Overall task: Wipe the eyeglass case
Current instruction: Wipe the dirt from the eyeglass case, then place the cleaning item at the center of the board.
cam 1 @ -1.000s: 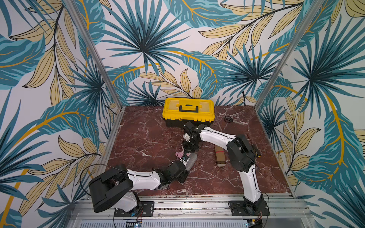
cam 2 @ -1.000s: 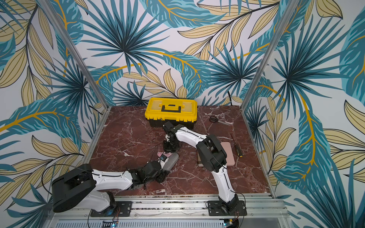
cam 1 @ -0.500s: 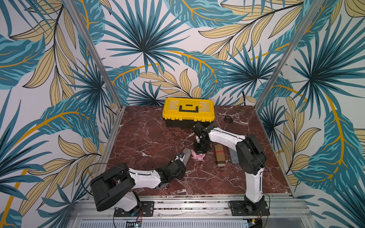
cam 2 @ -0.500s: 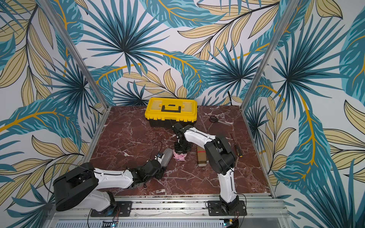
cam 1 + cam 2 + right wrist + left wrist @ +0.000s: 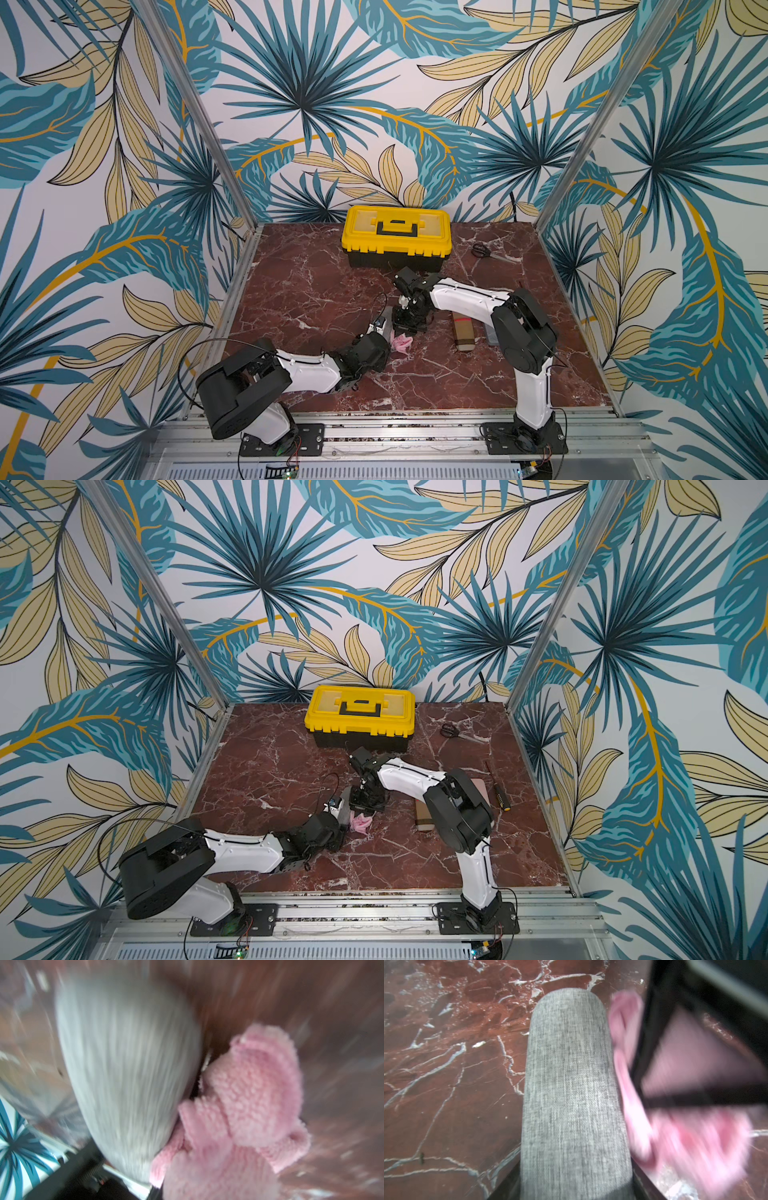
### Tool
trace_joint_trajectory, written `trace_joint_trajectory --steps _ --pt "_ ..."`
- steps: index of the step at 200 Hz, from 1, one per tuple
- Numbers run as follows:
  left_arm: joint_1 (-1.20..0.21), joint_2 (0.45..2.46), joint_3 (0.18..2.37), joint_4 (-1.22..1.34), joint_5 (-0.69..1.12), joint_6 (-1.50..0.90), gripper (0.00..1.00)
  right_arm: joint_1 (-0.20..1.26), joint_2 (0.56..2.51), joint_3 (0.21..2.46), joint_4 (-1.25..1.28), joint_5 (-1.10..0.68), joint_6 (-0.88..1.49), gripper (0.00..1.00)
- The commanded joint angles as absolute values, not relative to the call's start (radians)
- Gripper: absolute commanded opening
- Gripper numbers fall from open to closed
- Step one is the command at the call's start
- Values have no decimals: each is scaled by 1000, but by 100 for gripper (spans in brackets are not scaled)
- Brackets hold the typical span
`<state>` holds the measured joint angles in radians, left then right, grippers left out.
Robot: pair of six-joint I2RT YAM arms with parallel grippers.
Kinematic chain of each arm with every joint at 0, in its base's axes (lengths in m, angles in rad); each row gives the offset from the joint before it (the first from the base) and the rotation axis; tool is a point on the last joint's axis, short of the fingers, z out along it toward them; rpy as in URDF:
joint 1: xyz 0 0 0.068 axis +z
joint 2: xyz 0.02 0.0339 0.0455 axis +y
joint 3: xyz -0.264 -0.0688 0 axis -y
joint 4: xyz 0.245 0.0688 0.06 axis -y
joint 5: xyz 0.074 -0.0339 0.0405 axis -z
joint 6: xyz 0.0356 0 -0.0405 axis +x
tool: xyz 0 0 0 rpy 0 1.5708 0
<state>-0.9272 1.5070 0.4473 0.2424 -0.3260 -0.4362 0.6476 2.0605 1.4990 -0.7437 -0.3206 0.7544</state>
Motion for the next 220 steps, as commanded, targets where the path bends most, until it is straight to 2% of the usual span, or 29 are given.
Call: trace_joint_trajectory --steps 1,19,45,69,87,95,166,198,220 --pt "-952 1505 439 128 -165 -472 23 557 2174 1685 -796 -154 637 0" --pt "-952 1488 453 48 -188 -530 28 549 2195 1738 -895 -18 555 0" --pt "-949 1500 504 -87 -219 -616 44 549 2075 1564 -858 -12 544 0" --pt "-952 1538 554 -154 -178 -663 70 555 2013 1441 -821 -71 563 0" --pt "-958 1543 561 -136 -131 -685 93 570 2036 1444 -805 -88 568 0" --pt "-960 1542 561 -121 -106 -685 100 575 2059 1467 -805 -99 568 0" --pt "-986 1493 635 55 59 -718 100 655 2224 1825 -973 -139 460 0" --pt "-989 1499 694 27 67 -696 100 664 2267 1886 -1009 -157 410 0" --pt "-985 1433 703 -67 37 -637 100 665 2291 1932 -1052 -157 375 0"
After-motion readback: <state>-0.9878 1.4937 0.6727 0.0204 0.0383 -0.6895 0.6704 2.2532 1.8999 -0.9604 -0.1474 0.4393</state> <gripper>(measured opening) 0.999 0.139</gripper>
